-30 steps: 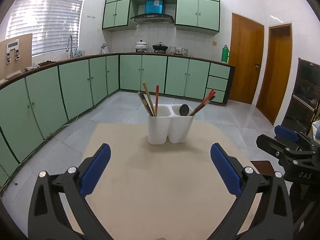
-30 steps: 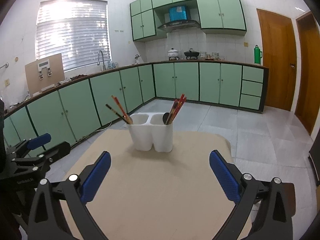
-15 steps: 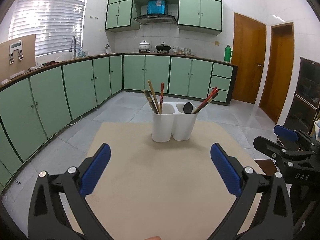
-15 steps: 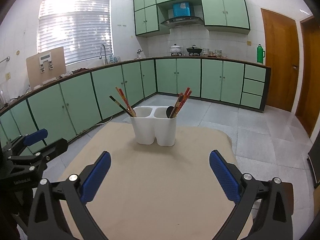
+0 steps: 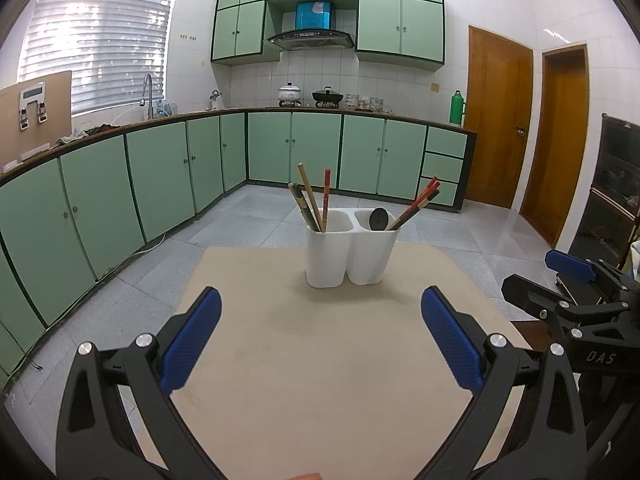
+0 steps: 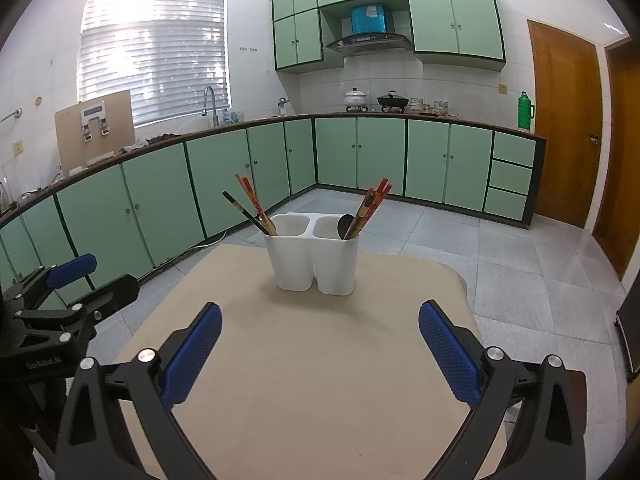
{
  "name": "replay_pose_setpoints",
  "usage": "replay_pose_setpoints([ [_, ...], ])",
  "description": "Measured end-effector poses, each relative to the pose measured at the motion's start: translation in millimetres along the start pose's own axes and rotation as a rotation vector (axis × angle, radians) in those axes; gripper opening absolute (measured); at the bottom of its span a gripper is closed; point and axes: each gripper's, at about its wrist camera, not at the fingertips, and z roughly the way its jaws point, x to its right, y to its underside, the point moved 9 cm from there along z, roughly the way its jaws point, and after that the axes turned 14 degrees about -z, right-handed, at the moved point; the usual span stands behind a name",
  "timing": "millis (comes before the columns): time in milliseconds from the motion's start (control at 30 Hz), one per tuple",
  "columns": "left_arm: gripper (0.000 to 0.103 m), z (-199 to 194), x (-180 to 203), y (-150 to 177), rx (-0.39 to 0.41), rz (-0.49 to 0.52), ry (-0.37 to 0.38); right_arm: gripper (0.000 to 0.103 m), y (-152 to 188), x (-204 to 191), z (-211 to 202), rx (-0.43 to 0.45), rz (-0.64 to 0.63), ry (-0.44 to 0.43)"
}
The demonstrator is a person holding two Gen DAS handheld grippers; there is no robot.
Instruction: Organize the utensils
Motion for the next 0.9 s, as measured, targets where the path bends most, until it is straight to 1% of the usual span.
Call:
replay_pose_setpoints([
  [900, 0.097, -0.8, -3.1, -2.4, 0.008, -0.002, 0.001, 0.097, -5.8, 0.9, -1.2, 0.007, -0.008, 0.0],
])
